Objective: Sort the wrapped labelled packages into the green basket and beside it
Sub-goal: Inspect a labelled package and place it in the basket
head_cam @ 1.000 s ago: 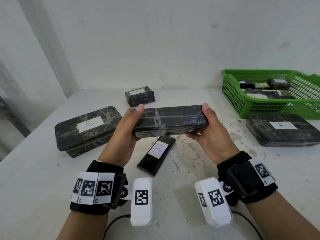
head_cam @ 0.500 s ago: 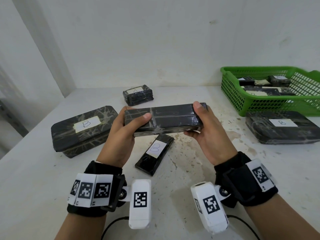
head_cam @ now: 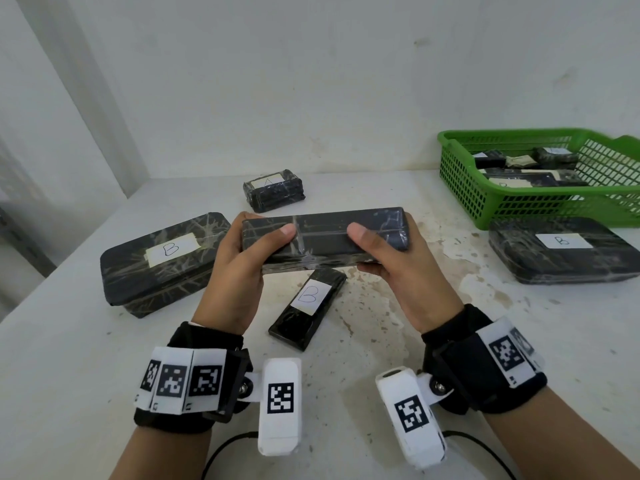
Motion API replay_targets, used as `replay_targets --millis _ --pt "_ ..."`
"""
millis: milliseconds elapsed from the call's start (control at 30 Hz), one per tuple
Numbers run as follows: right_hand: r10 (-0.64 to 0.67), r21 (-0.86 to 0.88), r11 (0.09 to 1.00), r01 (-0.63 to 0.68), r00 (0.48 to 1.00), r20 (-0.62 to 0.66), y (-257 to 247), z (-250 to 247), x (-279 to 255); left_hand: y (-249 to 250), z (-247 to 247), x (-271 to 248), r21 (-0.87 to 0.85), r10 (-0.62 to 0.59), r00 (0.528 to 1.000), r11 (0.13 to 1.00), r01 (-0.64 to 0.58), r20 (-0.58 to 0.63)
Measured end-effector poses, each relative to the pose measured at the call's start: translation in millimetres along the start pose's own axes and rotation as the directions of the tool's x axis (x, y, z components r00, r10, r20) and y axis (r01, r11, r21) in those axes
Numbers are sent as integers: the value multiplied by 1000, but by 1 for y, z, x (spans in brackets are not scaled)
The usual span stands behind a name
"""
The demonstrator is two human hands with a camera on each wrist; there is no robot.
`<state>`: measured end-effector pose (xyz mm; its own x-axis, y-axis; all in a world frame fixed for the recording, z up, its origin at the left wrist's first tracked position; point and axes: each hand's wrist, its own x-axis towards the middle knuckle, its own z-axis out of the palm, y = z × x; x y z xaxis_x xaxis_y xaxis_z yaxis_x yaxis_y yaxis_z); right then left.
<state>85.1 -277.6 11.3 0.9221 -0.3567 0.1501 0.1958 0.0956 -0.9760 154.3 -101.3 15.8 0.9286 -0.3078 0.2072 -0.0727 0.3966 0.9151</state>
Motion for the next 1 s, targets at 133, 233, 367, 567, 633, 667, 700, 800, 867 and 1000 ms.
replay_targets --millis 133,233,367,567,633,667,700,800,867,1000 --pt "-22 40 999 23 999 -30 1 2 -2 -1 -1 0 30 -13 1000 999 14 -12" --pt "-19 48 999 20 999 -30 -2 0 -1 -1 1 -2 40 -34 999 999 34 0" --pt "25 83 996 -25 1000 7 -2 3 -4 0 -1 -1 64 14 1000 998 -12 -28" --pt "16 67 998 -14 999 -36 2 3 -3 -2 -3 -1 88 17 1000 996 -15 -22" --pt "-7 62 998 9 1000 -23 -2 2 -4 -2 -1 -1 55 17 1000 998 -17 -6" --pt "-9 69 998 11 1000 -21 -4 1 -4 -1 -1 -1 40 17 1000 999 -17 -8" --pt "-3 79 997 5 1000 -23 -4 0 -4 -1 0 -1 26 16 1000 1000 -16 -14" --pt "49 105 993 -45 998 -31 1 0 -3 -2 1 -1 19 5 1000 1000 -5 -30" --pt "69 104 992 -65 997 -36 2 0 -2 -3 1 -1 29 -9 999 1000 10 -33" --pt "36 78 996 -35 999 -13 -3 -1 -3 -3 -2 1 9 1 1000 1000 -1 -20"
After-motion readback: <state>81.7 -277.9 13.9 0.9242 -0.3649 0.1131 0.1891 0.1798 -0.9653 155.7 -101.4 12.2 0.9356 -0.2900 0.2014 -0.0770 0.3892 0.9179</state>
